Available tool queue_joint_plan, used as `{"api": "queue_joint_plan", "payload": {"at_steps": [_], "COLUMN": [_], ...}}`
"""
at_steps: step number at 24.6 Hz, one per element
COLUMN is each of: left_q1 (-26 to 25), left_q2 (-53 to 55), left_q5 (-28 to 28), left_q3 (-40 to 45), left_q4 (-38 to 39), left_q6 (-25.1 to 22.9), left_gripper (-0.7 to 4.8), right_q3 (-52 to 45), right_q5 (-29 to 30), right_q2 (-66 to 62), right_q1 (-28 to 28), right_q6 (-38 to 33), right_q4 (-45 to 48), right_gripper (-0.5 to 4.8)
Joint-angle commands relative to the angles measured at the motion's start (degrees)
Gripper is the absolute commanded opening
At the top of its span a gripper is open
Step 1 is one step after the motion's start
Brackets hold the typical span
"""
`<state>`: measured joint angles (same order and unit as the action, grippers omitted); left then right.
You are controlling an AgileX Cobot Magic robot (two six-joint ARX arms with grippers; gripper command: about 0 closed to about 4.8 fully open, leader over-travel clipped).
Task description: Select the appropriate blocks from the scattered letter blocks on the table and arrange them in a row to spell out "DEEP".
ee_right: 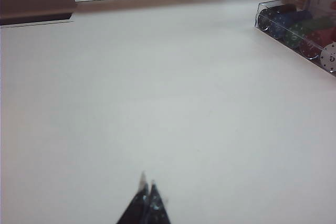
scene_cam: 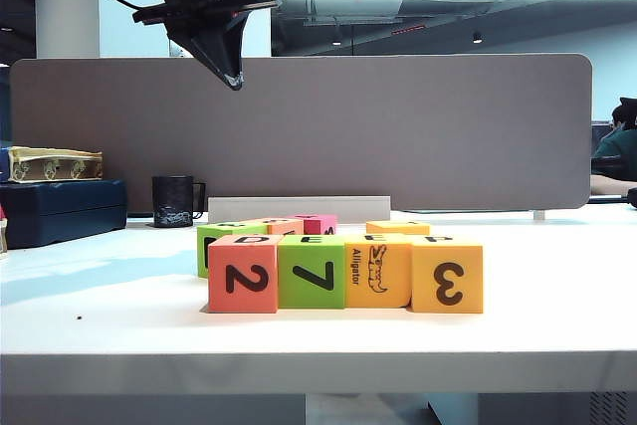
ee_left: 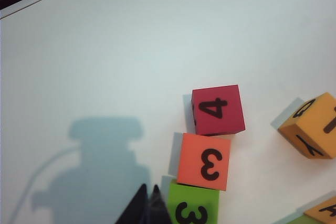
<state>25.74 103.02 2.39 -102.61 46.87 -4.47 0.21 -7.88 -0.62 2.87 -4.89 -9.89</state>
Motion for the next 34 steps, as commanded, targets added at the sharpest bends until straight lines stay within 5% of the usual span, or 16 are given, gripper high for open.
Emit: {"api": "queue_joint_plan", "payload": {"at_steps": [1,8,15,19,24,34], "left_q1": [0.02,0.0,-0.07,-2.51,-4.81,-14.47], "left_q2": [-0.31,-0.31,-6.69,-11.93,-21.2,-41.29], "left_q5": [-0.04,0.17,1.9,1.92,1.99,5.75], "left_q3": [-0.15,-0.15,-0.09,2.69,14.53,42.66], "left_q4": [-0.72,-0.72,-4.0,-16.74,-28.72,-30.53], "left_q6": [0.0,-0.42,-11.63,-5.2,-2.64,-2.99], "left_gripper": [-0.06,-0.06,-0.06,-0.06,-0.06,-0.06], "right_q3": [-0.13,-0.13,-0.13,-0.13,-0.13,-0.13], "right_q5": [0.07,0.09,0.09,0.07,0.09,0.09], "right_q2": [0.72,0.72,0.72,0.72,0.72,0.72], "right_q1": [0.07,0.07,0.07,0.07,0.07,0.07], "right_q6": [0.09,0.09,0.09,0.09,0.09,0.09], "right_q4": [0.2,0.2,0.22,0.2,0.22,0.22], "right_gripper": [-0.01,-0.01,0.0,-0.01,-0.01,0.0]}}
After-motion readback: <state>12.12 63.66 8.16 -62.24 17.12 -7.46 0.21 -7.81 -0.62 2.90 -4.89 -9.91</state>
